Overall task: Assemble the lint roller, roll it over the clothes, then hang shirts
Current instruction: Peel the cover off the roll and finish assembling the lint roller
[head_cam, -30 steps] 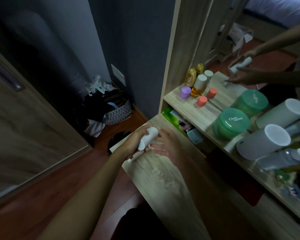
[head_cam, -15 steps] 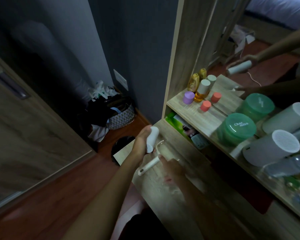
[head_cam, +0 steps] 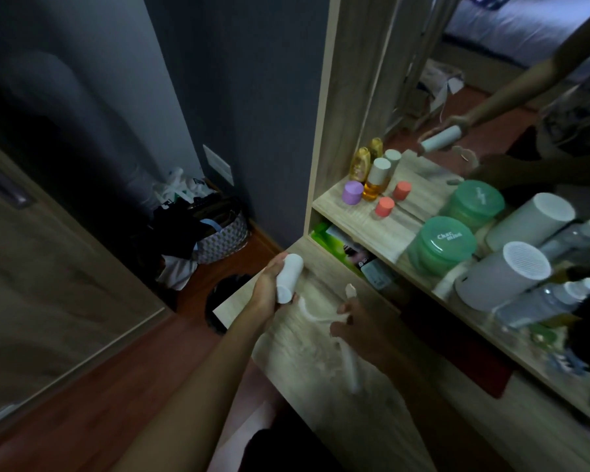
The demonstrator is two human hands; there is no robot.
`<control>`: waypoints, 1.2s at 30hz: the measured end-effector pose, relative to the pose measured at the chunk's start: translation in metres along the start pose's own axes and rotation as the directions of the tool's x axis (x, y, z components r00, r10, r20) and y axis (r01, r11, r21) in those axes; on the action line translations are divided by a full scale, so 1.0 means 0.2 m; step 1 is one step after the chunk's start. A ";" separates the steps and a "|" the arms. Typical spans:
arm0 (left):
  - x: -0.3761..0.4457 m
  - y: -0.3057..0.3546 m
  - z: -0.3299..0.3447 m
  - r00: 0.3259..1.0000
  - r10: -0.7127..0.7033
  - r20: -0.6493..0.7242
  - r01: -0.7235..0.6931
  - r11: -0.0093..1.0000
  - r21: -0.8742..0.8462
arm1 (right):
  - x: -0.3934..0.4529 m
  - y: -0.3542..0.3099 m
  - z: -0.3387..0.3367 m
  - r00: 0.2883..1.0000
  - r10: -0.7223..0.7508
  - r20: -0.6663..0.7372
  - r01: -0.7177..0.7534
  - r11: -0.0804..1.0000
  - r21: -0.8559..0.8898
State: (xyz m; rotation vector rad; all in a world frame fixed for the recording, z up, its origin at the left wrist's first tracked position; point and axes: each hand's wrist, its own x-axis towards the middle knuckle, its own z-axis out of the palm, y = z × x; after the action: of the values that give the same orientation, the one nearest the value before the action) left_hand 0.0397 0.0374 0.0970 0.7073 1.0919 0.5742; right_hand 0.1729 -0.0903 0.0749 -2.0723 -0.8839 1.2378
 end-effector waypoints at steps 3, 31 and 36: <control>0.00 -0.02 0.02 1.000 -0.017 0.005 0.017 0.999 -0.028 | -0.08 -0.07 -0.05 0.989 -0.148 -0.008 0.144 0.976 -0.162; -0.07 0.00 0.06 0.965 -0.010 0.261 0.051 0.987 -0.153 | -0.14 -0.25 -0.05 0.919 -0.376 -0.120 0.332 0.901 -0.278; -0.11 0.02 0.09 0.965 0.031 0.261 -0.008 0.996 -0.088 | -0.16 -0.26 -0.05 0.905 -0.394 -0.162 0.344 0.900 -0.267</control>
State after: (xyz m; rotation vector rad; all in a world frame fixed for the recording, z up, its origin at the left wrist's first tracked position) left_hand 0.0491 0.0205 0.1182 0.6979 0.8103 0.5248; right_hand 0.1581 -0.0839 0.1342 -2.0354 -1.2996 0.7226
